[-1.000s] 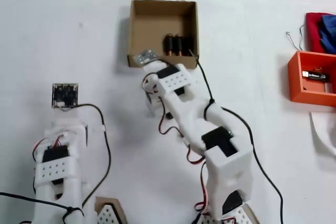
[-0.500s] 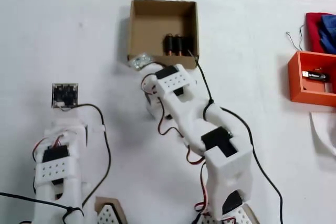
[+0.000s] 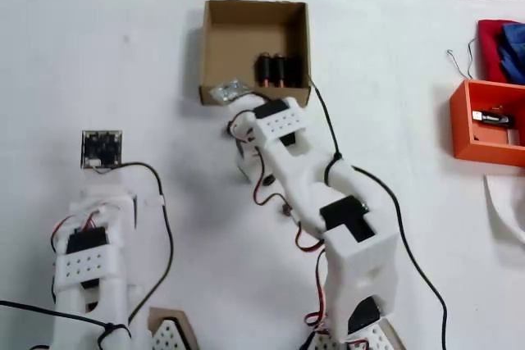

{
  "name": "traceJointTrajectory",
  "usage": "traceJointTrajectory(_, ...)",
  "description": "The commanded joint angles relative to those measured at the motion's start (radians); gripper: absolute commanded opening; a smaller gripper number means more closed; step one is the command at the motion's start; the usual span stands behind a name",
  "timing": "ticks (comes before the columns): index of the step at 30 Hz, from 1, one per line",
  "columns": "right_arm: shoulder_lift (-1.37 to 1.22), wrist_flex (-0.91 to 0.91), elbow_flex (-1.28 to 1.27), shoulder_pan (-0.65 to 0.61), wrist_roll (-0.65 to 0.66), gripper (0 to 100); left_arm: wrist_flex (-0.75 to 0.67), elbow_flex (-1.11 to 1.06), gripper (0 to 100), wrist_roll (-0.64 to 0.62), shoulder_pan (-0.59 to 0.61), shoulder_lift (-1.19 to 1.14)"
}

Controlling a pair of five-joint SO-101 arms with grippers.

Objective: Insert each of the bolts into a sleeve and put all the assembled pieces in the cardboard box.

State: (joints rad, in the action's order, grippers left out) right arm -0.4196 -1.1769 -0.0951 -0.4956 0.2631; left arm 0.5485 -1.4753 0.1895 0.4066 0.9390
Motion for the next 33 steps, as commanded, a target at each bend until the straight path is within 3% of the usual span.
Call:
traceJointTrajectory(1,0.088,-0.036,0.012,0.035,0.006,2.2,-0.020,0.007,7,0.006,-0.009,0.011)
traceJointTrajectory(9,0.714,-0.154,-0.005,0.102,0.003,2.2,-0.018,0.007,7,0.006,-0.012,0.011)
traceJointTrajectory(12,0.881,-0.093,-0.055,0.237,-0.005,2.2,-0.009,0.025,7,0.012,-0.014,0.011)
traceJointTrajectory(15,0.972,-0.033,-0.146,0.418,-0.086,2.2,0.146,0.150,7,0.031,-0.031,0.005)
traceJointTrajectory(19,1.027,0.005,-0.244,0.616,-0.198,2.1,0.381,0.406,9,0.037,-0.169,-0.002)
traceJointTrajectory(23,1.041,0.036,-0.262,0.704,-0.222,2.1,0.612,0.653,18,0.038,-0.430,-0.133)
traceJointTrajectory(25,1.035,0.054,-0.279,0.736,-0.222,2.1,0.697,0.757,18,0.035,-0.548,-0.244)
traceJointTrajectory(28,1.017,0.102,-0.342,0.786,-0.222,2.1,0.733,0.888,16,0.031,-0.652,-0.399)
traceJointTrajectory(33,0.989,0.191,-0.436,0.828,-0.222,2.1,0.735,1.075,15,-0.023,-0.718,-0.598)
